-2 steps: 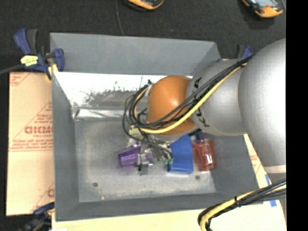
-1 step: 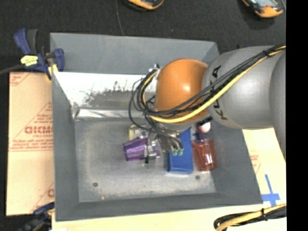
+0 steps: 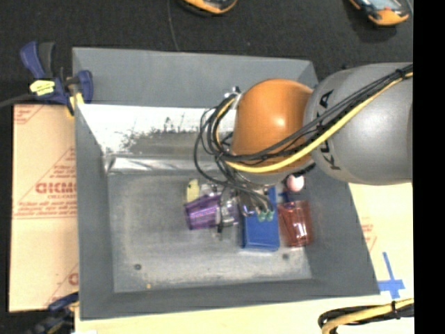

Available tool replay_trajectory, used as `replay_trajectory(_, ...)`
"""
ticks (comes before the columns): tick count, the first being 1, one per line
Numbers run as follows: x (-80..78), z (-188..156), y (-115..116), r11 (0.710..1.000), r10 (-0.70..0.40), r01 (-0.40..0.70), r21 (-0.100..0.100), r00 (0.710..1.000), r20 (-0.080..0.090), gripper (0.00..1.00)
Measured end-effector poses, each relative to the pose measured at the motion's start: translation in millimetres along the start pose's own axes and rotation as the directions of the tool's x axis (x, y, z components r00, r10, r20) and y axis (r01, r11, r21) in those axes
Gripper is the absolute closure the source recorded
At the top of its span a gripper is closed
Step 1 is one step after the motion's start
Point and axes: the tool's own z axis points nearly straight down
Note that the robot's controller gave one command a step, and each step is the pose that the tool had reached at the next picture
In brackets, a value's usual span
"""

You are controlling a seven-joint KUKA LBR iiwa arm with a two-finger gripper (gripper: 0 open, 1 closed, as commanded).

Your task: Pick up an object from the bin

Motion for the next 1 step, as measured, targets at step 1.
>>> replay_trajectory(1, -3.1, -57.1, -3.2, 1.000, -0.004, 0.004, 0.000, 1.000, -0.004, 1.00)
